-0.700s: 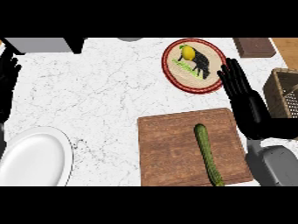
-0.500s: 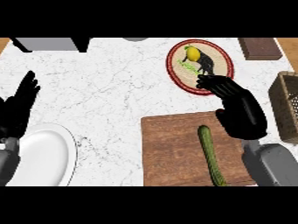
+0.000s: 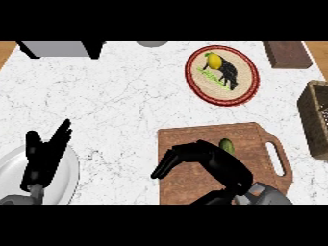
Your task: Pick the squash from the cutting board and place it in the basket
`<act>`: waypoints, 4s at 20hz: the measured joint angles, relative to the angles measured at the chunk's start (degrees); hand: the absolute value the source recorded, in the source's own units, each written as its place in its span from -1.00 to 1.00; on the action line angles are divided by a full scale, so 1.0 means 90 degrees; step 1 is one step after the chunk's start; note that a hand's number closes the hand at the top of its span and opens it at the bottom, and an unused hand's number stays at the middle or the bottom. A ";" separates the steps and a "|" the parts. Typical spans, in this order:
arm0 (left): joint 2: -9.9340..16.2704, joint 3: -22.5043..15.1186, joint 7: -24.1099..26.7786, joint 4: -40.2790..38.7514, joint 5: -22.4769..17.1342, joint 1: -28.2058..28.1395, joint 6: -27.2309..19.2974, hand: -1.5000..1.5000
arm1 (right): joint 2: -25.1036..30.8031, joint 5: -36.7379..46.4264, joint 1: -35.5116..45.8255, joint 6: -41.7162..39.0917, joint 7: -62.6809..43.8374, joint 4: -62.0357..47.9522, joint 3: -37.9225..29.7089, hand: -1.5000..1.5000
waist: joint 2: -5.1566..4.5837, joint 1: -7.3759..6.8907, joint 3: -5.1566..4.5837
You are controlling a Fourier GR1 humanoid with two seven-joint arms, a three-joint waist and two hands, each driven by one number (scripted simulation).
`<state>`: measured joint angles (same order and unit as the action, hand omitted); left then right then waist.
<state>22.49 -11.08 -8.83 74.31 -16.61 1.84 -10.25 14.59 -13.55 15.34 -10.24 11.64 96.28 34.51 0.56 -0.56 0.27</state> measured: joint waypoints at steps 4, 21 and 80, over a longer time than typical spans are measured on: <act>-0.0002 0.0012 -0.0019 0.0155 0.0000 -0.0235 -0.0032 0.00 | 0.0400 0.1170 0.0033 0.0563 -0.0640 0.0530 0.0247 -1.00 | 0.0053 0.0105 -0.0002; 0.0027 0.0091 0.0023 0.0502 0.0011 -0.0636 0.0062 0.00 | 0.4435 0.0965 0.1851 -0.2177 -0.3374 0.2270 -0.1872 -1.00 | 0.0025 0.0165 -0.0004; -0.0617 0.0655 -0.0455 0.0890 0.0850 -0.0895 0.0612 0.00 | 0.1909 0.6141 -0.0481 -0.2407 -0.0849 0.0513 -0.1097 -1.00 | -0.0020 0.0041 0.0033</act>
<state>16.94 -5.18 -12.92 82.32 -8.96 -6.21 -4.74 31.77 41.71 11.01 -31.90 4.01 100.89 24.64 0.38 -0.19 0.57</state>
